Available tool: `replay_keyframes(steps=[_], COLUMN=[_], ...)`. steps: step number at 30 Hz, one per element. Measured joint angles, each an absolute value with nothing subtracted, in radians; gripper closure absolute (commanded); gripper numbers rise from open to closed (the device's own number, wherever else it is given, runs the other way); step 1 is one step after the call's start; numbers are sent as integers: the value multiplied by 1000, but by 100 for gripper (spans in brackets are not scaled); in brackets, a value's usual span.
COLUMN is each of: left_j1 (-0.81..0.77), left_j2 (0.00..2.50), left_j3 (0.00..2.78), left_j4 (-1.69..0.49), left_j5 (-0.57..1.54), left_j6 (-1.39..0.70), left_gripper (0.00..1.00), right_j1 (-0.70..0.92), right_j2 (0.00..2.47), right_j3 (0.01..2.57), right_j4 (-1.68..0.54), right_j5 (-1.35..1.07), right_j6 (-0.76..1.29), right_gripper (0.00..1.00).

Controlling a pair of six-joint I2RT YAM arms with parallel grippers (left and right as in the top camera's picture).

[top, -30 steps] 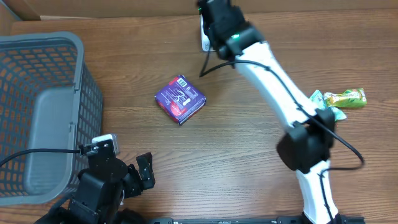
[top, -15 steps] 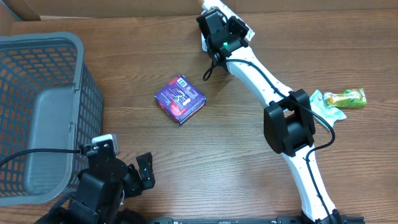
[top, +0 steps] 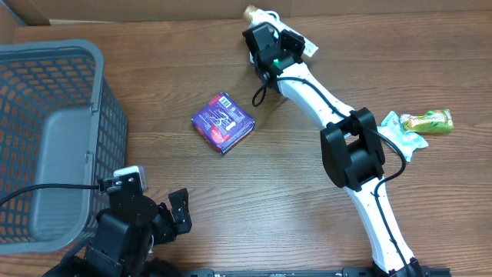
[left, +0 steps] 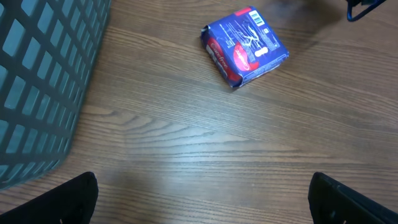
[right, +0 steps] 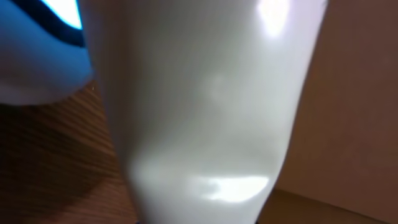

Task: Scan the item barcode
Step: 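Lift the white tube and hold it at the scanner, then carry the tube right and release it above the juice box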

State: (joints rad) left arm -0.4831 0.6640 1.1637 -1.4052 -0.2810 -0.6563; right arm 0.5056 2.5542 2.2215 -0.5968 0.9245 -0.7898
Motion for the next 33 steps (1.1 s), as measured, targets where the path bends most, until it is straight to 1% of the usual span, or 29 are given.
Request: replay_keyframes(steps=[5,11,14,20,29,33], left_j1=[-483,-483,-483,-483,-483,-483], left_j2=[664,664,664,664,664,664], left_j3=[1164,1164,1164,1164,1164,1164], left_j4=[-1405,-1405,-1405,-1405,-1405,-1405], left_j5=[-281,-281,-281,-281,-281,-281], left_j6=[-656,-656,-656,-656,-656,-656], left_gripper=[1,0,0,0,0,1], right_j1=[504,503,503,503,512,535], right_j2=[2556,2556,2556,2556,2554,2499], right_j3=[2209,2208,2208,2207,2207,2192], right_j4=[-565,-456,-438,-551,-587,-721], right_j5=[938,963,981,988,973,881], right_j6=[-766,-748,-748,-752,-740,-673], right_gripper=[96,96,96,96,96,96])
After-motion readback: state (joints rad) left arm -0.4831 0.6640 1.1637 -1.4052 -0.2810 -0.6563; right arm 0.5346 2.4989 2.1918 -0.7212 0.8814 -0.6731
